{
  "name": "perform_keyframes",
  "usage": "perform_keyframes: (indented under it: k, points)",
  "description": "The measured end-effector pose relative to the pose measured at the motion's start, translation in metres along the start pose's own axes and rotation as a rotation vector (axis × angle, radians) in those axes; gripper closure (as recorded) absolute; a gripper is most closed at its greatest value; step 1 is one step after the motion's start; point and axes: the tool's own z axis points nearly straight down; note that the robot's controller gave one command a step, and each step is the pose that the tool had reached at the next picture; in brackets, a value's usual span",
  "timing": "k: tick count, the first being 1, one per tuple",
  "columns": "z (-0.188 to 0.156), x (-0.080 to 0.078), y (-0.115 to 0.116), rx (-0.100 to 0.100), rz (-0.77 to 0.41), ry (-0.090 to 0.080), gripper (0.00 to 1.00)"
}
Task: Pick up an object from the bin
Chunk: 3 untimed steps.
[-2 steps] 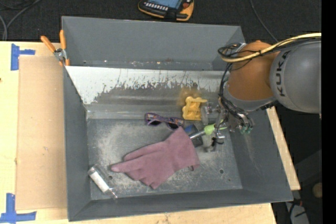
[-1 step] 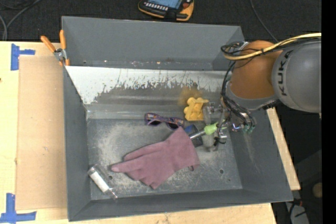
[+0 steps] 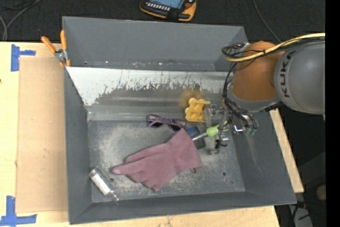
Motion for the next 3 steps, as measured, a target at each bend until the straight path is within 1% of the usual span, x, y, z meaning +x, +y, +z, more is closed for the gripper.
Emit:
perform_keyframes:
  k: [1, 2, 3]
  points:
    - [0.0011, -0.0008, -0.0061, -0.002, 0.005, 0.01, 0.0]
    - [0.0003, -0.0005, -0.0015, -0.001, 0.003, 0.002, 1.0]
    - [0.0003, -0.0004, -0.0015, -0.001, 0.003, 0.002, 1.0]
